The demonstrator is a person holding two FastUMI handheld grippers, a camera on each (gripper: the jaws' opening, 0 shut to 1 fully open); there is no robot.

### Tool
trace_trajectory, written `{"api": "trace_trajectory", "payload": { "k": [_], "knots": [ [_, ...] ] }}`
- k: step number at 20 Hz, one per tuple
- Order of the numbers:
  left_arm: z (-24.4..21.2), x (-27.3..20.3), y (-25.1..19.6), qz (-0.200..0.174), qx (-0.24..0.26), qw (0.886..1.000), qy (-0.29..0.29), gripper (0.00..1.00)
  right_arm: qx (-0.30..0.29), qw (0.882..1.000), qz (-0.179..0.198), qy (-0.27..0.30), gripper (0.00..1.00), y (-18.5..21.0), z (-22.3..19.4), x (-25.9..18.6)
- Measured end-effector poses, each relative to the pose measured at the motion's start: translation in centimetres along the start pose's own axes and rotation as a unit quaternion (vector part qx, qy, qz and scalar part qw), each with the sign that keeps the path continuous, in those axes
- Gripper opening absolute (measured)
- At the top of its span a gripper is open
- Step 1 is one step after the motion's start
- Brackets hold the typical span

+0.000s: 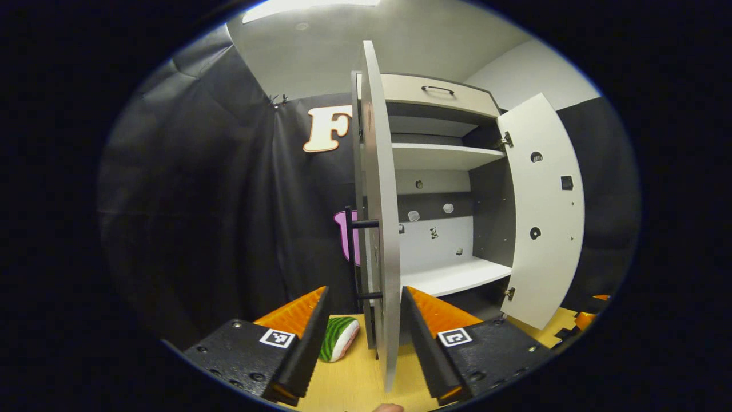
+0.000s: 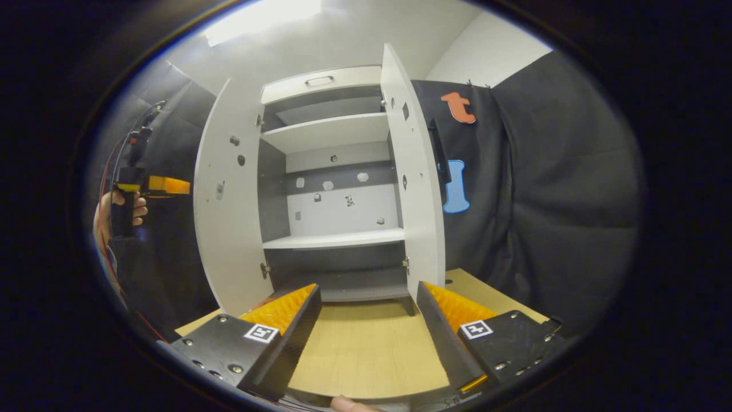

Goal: Open the right door of the double-door shoe cabinet with the right hand, and open the left door with the left hand.

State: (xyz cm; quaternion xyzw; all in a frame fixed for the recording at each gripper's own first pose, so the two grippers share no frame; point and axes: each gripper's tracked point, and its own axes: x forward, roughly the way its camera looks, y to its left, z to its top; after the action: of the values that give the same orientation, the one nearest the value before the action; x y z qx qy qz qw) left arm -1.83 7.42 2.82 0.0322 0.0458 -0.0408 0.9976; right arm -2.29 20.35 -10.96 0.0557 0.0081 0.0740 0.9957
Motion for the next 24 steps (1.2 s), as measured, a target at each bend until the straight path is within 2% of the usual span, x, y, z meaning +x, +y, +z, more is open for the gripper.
{"api": "trace_trajectory", "payload": {
  "k": [1,3,7,10,16,24],
  "knots": [
    [-0.2,-0.4,-0.6,0.004,-0.001,1.0,-0.002,0.83,-0.001,1.0,0.002,0.0,0.99,0.1,0.0,0.1],
    [-0.5,-1.2,-2.2,0.004,-0.004,1.0,-0.011,1.0,-0.004,1.0,0.005,0.0,1.0,0.4,0.0,0.2],
    [-1.4,-2.8,-5.8,0.004,-0.033,0.999,-0.025,0.99,-0.007,1.0,0.006,0.0,1.0,0.6,0.4,0.6],
    [-2.8,-3.6,-8.2,0.012,-0.026,0.999,-0.022,0.99,-0.003,1.0,0.006,-0.008,1.0,0.5,1.5,0.7],
    [-5.6,-5.1,-14.7,-0.026,-0.035,0.999,-0.015,0.99,0.001,1.0,0.009,-0.03,0.99,0.1,3.7,0.4],
    [-9.6,-5.4,-18.7,-0.042,-0.041,0.998,-0.005,0.99,-0.009,0.999,0.011,-0.038,0.99,0.5,4.8,0.7]
  ]
}}
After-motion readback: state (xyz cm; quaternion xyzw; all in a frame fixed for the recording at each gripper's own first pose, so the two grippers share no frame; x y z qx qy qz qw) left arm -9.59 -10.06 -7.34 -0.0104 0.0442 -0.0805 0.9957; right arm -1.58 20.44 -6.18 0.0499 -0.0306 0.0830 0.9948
